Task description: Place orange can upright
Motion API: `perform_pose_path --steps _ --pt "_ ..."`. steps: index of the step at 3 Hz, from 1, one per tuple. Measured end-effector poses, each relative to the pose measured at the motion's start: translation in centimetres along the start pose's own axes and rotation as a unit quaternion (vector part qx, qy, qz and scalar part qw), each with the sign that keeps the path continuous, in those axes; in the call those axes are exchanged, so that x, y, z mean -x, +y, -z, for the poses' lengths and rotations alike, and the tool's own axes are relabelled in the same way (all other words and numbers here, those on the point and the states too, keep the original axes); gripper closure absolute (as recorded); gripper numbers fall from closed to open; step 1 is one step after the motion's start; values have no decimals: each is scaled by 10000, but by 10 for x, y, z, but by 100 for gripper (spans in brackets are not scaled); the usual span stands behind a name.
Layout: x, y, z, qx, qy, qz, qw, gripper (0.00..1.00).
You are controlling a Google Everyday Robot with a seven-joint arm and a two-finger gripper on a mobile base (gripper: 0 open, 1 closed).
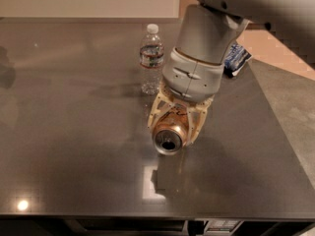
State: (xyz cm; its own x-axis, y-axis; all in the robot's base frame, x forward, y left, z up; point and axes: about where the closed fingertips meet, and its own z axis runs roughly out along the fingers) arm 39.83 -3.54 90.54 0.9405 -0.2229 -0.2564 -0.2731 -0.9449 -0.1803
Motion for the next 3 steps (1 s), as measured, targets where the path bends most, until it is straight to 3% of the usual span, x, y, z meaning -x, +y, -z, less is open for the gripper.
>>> perform_pose_path --steps 1,2,3 --pt "-4 -10 11 -536 -401 -1050 9922 100" --pt "-4 -14 23 -978 -770 -2124 9692 100" --pt "-1 -15 34 -1324 -1240 -3413 9223 100"
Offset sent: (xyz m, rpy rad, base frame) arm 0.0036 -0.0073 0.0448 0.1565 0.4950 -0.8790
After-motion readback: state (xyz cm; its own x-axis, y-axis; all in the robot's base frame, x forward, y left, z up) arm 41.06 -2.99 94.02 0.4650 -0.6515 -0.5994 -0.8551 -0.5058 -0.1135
